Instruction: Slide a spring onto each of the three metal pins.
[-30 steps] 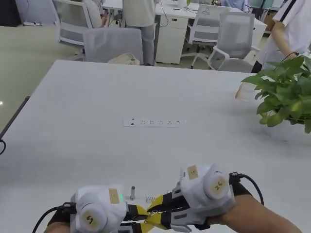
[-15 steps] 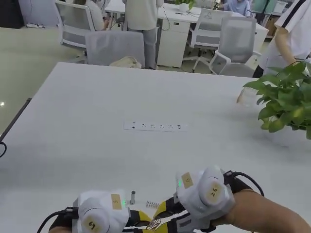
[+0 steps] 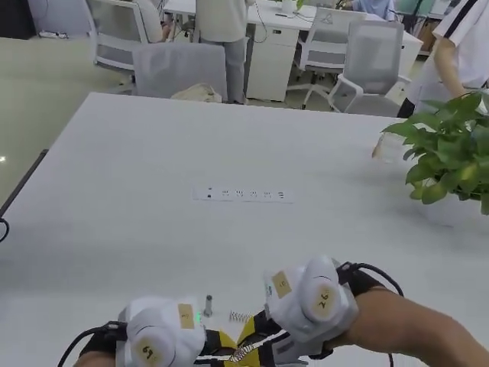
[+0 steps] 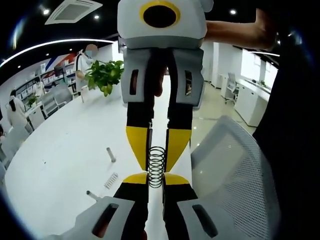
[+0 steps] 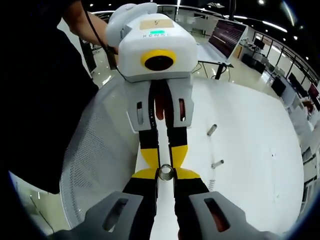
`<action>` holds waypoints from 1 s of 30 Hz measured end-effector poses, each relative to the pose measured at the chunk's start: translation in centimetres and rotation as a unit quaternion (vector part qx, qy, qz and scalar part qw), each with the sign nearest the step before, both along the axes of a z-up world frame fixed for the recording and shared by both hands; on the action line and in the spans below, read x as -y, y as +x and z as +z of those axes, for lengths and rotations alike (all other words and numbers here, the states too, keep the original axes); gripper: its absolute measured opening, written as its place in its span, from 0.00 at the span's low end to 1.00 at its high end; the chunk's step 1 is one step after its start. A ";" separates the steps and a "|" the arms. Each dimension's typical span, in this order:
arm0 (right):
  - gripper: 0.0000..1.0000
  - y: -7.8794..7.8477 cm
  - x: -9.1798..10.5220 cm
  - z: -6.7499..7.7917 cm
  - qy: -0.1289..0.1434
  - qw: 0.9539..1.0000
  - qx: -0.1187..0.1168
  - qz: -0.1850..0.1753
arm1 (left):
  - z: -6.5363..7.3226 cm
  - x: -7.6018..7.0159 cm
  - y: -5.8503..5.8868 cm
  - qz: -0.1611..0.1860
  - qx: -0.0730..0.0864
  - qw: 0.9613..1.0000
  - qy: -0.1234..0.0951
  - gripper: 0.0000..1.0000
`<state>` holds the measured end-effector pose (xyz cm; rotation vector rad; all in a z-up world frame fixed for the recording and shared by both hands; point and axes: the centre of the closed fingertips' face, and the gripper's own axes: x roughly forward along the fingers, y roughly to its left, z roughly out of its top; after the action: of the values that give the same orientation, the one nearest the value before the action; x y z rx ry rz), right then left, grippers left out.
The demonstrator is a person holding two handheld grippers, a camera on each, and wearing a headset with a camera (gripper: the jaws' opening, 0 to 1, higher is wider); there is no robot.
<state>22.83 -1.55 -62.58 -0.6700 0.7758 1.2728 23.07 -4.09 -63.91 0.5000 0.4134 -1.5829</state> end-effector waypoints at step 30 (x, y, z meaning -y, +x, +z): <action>0.08 -0.4 1.3 -0.9 -0.002 1.000 0.001 -0.022 | -2.2 -1.9 0.1 0.041 -0.008 0.999 0.025 0.17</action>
<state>22.40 -2.87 -63.51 -0.6542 0.7874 1.2295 23.16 -2.19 -66.11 0.5027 0.4799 -1.5008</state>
